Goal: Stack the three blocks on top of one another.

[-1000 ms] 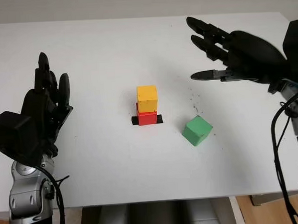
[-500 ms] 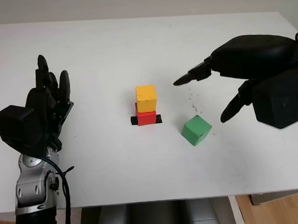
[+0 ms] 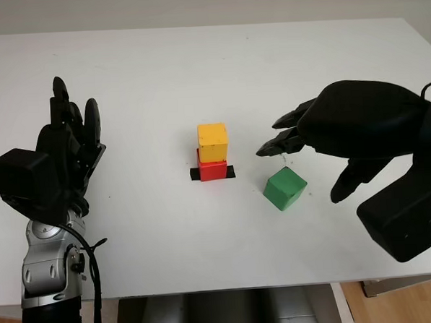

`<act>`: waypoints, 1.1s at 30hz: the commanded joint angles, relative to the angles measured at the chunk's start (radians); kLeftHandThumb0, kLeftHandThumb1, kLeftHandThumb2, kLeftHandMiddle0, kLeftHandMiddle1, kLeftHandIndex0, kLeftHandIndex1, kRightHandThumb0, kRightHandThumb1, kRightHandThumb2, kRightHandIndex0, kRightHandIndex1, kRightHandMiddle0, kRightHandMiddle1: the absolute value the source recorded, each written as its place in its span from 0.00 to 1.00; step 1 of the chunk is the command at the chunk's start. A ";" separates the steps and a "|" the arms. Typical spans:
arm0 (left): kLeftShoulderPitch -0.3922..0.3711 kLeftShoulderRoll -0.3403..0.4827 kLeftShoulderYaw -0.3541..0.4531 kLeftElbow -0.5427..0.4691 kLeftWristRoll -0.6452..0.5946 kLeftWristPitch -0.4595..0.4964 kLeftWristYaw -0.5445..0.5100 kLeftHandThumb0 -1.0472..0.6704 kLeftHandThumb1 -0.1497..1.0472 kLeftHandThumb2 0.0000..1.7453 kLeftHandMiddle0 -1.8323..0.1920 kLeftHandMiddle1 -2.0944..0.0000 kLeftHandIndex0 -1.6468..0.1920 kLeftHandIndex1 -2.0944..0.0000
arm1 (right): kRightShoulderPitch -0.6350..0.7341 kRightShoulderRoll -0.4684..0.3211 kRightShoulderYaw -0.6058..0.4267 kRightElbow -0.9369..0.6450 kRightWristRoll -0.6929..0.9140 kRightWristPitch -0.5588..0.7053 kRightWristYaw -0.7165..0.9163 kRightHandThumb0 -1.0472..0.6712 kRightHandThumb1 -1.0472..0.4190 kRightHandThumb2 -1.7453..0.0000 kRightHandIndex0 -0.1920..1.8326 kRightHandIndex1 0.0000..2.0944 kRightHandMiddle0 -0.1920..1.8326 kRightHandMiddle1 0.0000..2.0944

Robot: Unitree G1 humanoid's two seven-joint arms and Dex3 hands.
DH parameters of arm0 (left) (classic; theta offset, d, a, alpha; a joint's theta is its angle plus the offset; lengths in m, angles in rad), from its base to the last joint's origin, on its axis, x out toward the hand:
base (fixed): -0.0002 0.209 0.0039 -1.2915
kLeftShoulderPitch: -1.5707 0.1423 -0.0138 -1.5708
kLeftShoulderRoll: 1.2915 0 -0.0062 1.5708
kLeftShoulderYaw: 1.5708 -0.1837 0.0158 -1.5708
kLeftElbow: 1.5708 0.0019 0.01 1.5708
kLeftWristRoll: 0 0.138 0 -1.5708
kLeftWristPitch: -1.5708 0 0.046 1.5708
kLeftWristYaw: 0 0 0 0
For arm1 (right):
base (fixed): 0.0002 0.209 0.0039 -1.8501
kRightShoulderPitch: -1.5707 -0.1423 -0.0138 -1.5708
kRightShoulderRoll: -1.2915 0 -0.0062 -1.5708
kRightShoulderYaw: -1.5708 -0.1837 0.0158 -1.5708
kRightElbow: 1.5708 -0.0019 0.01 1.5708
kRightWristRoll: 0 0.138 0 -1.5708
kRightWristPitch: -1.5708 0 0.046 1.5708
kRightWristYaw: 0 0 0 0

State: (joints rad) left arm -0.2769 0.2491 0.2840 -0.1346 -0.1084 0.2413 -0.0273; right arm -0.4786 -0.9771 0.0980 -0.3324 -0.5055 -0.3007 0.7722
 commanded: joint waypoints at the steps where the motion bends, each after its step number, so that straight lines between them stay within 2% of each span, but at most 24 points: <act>1: 0.000 0.007 -0.007 -0.013 0.001 -0.012 -0.005 0.19 1.00 0.31 1.00 1.00 1.00 1.00 | 0.041 0.023 -0.006 0.012 -0.042 -0.015 -0.056 0.21 0.26 0.97 0.33 0.03 0.37 0.03; 8: 0.007 -0.005 -0.021 -0.019 0.003 -0.017 -0.002 0.20 1.00 0.30 1.00 1.00 1.00 1.00 | 0.129 0.102 -0.003 0.075 -0.153 -0.032 -0.263 0.21 0.27 0.97 0.35 0.03 0.41 0.03; 13: 0.010 -0.002 -0.039 -0.018 0.014 -0.016 -0.001 0.19 1.00 0.29 1.00 1.00 1.00 0.99 | 0.159 0.146 -0.003 0.102 -0.185 -0.009 -0.326 0.25 0.26 0.97 0.33 0.02 0.40 0.03; 23: 0.017 0.001 -0.056 -0.020 0.047 -0.023 -0.001 0.19 1.00 0.31 1.00 1.00 1.00 0.99 | 0.170 0.159 0.007 0.118 -0.214 0.016 -0.327 0.26 0.23 0.97 0.33 0.02 0.40 0.03; 33: 0.030 0.001 -0.051 -0.032 0.030 -0.013 -0.011 0.18 1.00 0.29 1.00 1.00 1.00 1.00 | 0.162 0.161 0.017 0.150 -0.192 0.007 -0.323 0.29 0.25 0.97 0.34 0.03 0.45 0.04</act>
State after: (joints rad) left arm -0.2539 0.2475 0.2283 -0.1438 -0.0714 0.2287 -0.0343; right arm -0.3175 -0.8203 0.1103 -0.1863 -0.7020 -0.2897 0.4520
